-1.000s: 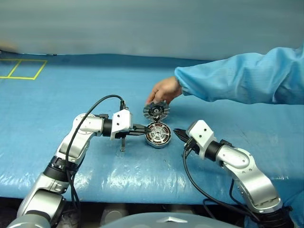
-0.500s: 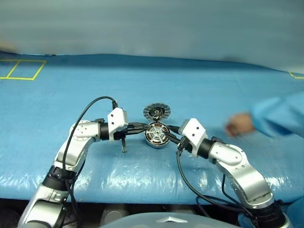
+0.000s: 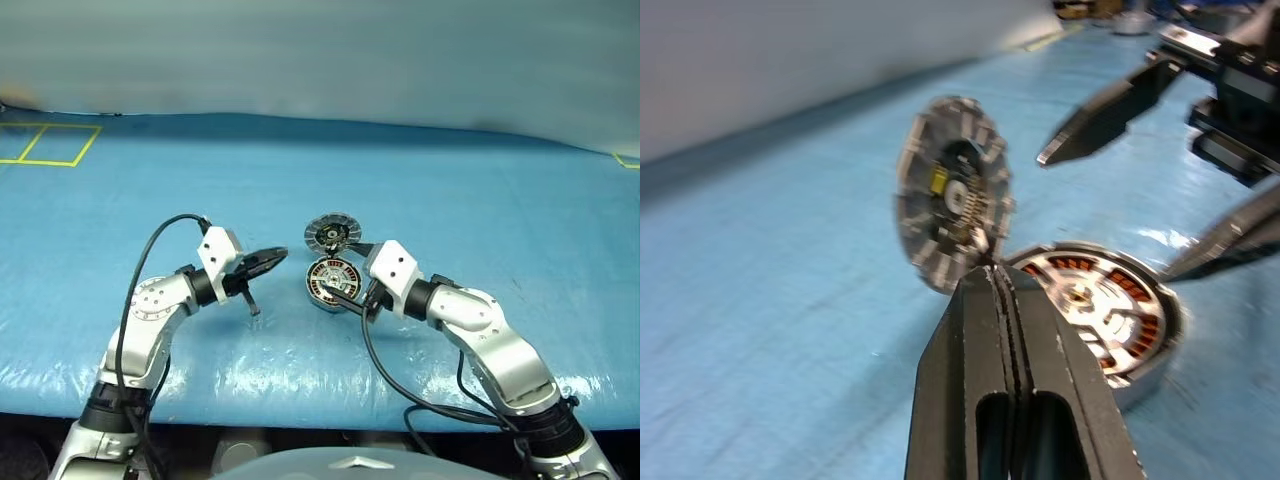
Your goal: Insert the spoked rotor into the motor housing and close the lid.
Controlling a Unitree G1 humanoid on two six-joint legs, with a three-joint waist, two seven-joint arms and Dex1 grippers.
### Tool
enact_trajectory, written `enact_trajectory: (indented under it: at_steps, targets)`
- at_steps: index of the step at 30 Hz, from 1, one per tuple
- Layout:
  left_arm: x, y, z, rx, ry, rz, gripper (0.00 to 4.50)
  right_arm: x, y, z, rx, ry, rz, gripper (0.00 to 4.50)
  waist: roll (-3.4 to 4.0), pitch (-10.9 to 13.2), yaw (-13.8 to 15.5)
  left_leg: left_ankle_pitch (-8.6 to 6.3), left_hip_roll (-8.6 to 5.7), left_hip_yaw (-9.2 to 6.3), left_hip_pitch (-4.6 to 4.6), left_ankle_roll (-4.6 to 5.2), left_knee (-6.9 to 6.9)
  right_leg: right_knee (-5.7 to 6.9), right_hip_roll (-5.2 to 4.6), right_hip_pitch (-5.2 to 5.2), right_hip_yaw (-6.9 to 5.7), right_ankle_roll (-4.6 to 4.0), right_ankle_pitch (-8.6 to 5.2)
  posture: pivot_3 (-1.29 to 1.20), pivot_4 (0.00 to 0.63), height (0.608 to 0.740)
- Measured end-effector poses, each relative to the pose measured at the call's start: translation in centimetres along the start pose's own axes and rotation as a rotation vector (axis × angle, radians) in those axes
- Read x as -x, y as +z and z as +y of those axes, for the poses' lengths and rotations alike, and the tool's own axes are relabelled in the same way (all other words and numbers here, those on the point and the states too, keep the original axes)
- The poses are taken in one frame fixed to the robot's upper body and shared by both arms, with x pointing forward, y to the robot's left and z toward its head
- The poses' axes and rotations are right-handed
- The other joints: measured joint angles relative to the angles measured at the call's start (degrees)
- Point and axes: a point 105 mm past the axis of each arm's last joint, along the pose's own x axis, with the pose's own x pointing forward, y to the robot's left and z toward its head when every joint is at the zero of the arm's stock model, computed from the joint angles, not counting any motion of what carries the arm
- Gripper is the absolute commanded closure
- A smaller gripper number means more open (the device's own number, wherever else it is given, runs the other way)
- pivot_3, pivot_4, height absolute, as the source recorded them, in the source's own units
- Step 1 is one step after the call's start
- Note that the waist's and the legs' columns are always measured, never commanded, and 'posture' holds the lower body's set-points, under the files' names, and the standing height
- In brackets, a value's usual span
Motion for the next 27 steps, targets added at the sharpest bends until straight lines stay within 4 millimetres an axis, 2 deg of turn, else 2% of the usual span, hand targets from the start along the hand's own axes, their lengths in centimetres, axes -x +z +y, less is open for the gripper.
enact_trajectory:
  at_steps: [3,9,14,21,27]
  targets:
    - [-0.6,0.7,2.3,0.033,0.088,-0.036,4.50,0.1,-0.4,0.1,-0.002,0.020,0.015,0.63,0.00,0.0,0.0,0.00,-0.01,0.02,0.00,0.00,0.01,0.00,0.01,0.01,0.01,0.03,0.02,0.00,0.150,0.740]
    - [-2.9,-0.3,5.7,0.082,0.156,0.002,4.50,0.3,-1.0,1.1,-0.033,0.061,0.023,2.68,-0.02,0.0,0.0,0.00,-0.05,0.00,-0.03,0.00,-0.01,-0.04,0.01,0.00,0.01,0.05,0.03,0.00,0.150,0.740]
    - [-6.2,-0.8,5.2,0.071,0.021,0.053,4.50,0.9,-1.0,1.5,-0.048,0.063,0.026,4.27,-0.04,0.0,0.2,0.00,-0.09,0.00,-0.05,0.00,-0.02,-0.09,0.00,0.01,0.02,0.07,0.04,0.00,0.150,0.740]
    - [-9.5,-0.2,2.7,0.021,-0.193,0.058,4.50,2.3,-1.7,1.3,-0.079,-0.033,0.063,4.27,-0.06,0.0,0.2,0.00,-0.07,-0.03,-0.08,0.00,-0.05,-0.08,0.04,-0.01,0.02,0.05,0.03,0.00,0.150,0.740]
    - [-10.7,0.7,1.2,-0.051,-0.337,0.054,4.50,3.1,-2.2,1.1,-0.086,-0.099,0.087,4.27,-0.08,0.0,-0.2,0.00,-0.07,0.00,-0.06,0.00,-0.02,-0.07,0.05,-0.01,0.06,0.07,0.04,0.00,0.150,0.740]
